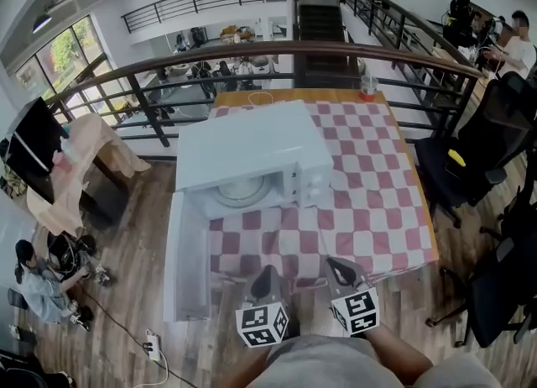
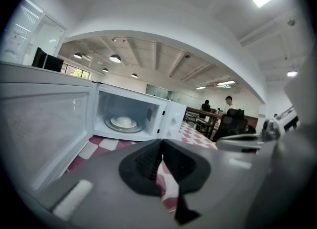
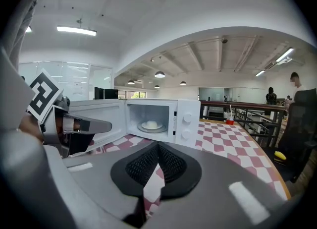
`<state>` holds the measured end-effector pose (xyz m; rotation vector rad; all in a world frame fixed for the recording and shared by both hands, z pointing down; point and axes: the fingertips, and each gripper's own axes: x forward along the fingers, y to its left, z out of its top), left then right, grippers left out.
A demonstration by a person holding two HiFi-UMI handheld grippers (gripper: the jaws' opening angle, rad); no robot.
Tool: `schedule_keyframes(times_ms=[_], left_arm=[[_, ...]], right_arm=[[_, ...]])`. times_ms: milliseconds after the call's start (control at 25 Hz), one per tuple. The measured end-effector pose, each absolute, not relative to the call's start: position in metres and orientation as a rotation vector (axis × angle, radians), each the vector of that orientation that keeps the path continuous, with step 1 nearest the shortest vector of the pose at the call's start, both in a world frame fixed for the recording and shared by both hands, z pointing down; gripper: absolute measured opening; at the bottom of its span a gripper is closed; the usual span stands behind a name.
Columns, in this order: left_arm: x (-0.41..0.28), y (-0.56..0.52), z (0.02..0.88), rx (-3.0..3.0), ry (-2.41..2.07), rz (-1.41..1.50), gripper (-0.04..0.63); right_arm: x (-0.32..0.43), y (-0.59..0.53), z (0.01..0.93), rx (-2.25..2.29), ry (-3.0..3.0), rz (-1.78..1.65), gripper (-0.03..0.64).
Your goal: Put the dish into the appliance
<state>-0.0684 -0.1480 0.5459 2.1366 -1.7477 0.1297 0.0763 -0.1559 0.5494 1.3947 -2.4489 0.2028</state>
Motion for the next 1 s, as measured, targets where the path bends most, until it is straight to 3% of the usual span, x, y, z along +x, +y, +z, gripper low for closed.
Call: schedule_keyframes(times_ms=[560, 1000], left_arm=[[-0.058, -0.015, 0.538, 2.067, -1.828, 0.114, 0.011], [-0.048, 0.01, 0.537, 2.087, -1.766, 0.156, 0.011]], right_arm=[[0.135, -0.042, 0.539, 1.38, -2.466, 0.154, 0.0], [0.16, -0.012, 0.542, 1.43, -2.394, 0.196, 0.0]])
